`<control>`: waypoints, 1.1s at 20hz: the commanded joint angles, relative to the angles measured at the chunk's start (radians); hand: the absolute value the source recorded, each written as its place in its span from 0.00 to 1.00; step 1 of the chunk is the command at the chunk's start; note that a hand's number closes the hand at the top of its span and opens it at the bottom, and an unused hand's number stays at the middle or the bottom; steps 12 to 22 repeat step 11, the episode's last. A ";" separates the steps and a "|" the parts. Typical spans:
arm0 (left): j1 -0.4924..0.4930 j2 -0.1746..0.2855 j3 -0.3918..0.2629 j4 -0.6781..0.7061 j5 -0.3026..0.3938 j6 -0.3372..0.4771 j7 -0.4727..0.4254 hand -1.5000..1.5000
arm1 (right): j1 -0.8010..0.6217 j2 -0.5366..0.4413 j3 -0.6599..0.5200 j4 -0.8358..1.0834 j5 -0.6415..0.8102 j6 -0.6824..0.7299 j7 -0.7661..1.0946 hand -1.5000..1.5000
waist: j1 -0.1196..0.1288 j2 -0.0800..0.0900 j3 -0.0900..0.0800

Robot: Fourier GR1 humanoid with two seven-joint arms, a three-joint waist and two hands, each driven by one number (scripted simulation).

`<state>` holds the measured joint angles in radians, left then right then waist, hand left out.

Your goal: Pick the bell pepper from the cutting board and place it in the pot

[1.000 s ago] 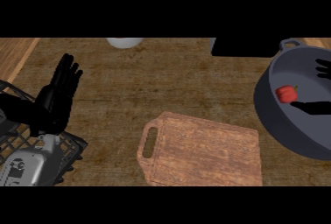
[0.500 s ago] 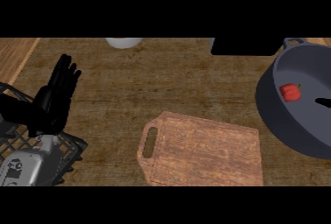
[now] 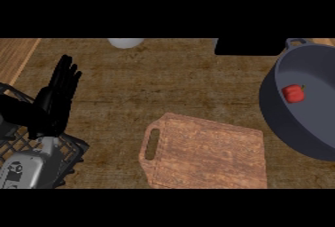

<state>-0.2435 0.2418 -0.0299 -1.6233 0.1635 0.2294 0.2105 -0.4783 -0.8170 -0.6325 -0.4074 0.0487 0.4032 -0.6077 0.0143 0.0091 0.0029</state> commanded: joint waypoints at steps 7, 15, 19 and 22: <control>0.031 0.043 0.054 0.012 0.009 -0.029 -0.018 0.50 | 0.026 -0.166 -0.006 0.153 0.015 0.142 -0.110 0.00 | 0.015 0.002 0.003; 0.020 0.045 0.067 0.026 0.010 -0.024 -0.003 0.50 | 0.064 -0.147 0.005 0.154 0.015 0.161 -0.161 0.00 | 0.005 -0.001 0.001; 0.020 0.045 0.067 0.026 0.010 -0.024 -0.003 0.50 | 0.064 -0.147 0.005 0.154 0.015 0.161 -0.161 0.00 | 0.005 -0.001 0.001; 0.020 0.045 0.067 0.026 0.010 -0.024 -0.003 0.50 | 0.064 -0.147 0.005 0.154 0.015 0.161 -0.161 0.00 | 0.005 -0.001 0.001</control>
